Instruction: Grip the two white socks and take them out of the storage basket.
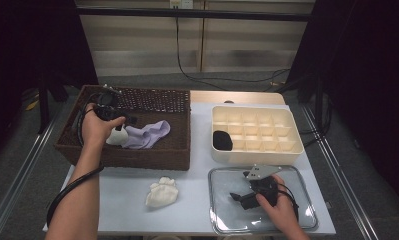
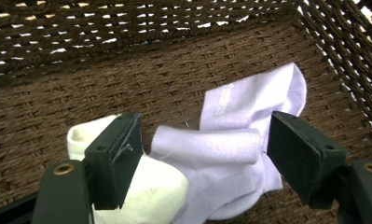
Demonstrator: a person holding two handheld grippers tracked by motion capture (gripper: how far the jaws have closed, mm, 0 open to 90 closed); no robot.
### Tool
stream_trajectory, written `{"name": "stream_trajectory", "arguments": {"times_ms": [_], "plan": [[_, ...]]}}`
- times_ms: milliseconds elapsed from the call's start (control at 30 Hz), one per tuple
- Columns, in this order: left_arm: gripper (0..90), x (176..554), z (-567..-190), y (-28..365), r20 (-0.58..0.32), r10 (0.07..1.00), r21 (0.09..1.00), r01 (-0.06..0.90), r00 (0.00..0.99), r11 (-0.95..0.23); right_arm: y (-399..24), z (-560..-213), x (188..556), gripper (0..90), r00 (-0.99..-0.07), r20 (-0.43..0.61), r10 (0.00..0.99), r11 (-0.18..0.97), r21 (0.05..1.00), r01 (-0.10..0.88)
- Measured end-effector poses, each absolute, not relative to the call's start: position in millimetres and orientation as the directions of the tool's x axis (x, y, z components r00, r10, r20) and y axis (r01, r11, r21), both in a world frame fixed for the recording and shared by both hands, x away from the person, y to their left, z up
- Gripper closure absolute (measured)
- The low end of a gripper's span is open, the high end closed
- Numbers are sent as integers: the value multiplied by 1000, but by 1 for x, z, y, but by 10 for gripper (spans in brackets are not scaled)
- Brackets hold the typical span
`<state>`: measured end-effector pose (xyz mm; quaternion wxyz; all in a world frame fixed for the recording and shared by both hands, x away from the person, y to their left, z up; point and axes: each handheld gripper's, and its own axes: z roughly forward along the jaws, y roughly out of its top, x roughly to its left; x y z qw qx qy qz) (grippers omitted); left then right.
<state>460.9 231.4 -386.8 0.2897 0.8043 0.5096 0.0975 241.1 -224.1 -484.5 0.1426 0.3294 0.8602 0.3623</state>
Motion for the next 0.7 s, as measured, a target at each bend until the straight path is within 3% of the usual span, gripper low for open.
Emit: {"name": "stream_trajectory", "arguments": {"times_ms": [700], "plan": [[257,479,-400,239,-103,913,553,786,395,-278,-224,-485,241,125,-741,-9,671,520,719,462]]}}
